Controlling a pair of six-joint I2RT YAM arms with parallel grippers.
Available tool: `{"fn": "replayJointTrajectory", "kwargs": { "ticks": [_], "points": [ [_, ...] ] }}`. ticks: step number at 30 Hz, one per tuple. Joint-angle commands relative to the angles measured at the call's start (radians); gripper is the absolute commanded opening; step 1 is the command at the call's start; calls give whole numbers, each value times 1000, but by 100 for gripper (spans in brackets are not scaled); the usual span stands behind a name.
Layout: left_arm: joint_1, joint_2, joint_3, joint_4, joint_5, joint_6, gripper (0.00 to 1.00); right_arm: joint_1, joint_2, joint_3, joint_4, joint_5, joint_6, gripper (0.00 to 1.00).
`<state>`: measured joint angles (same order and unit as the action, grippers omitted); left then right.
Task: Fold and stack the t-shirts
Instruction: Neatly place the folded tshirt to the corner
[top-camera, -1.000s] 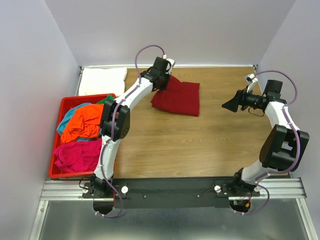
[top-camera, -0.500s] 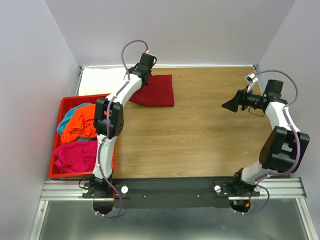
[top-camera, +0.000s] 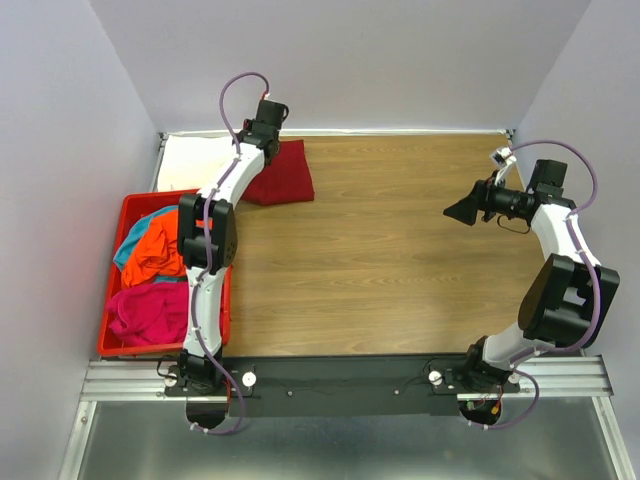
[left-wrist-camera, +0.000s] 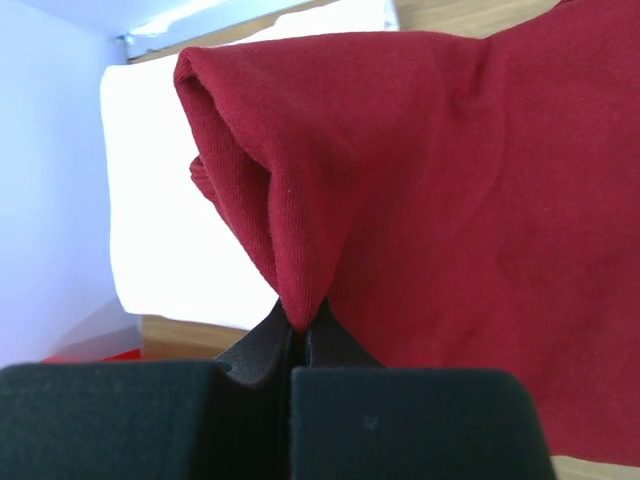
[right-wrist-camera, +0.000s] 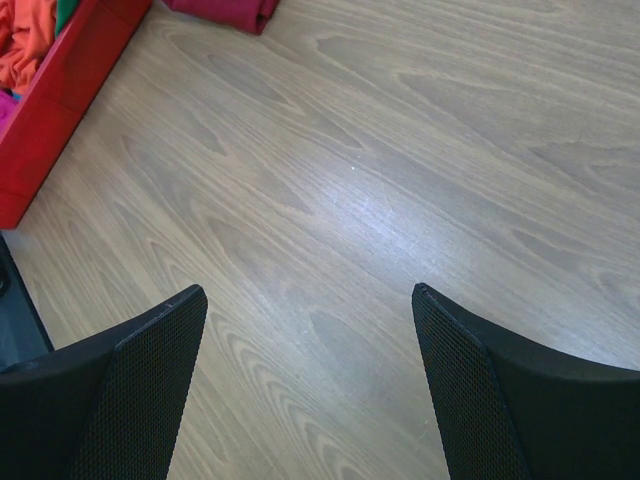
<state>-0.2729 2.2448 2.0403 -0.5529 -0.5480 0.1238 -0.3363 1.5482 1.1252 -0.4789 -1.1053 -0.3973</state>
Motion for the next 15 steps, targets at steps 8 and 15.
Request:
{"fn": "replayJointTrajectory", "kwargs": {
  "ticks": [8, 15],
  "points": [
    [11, -85, 44, 129, -121, 105, 0, -20, -10, 15, -53, -51, -34, 89],
    [21, -117, 28, 163, -158, 146, 0, -23, -8, 19, -63, -56, -46, 89]
  ]
}}
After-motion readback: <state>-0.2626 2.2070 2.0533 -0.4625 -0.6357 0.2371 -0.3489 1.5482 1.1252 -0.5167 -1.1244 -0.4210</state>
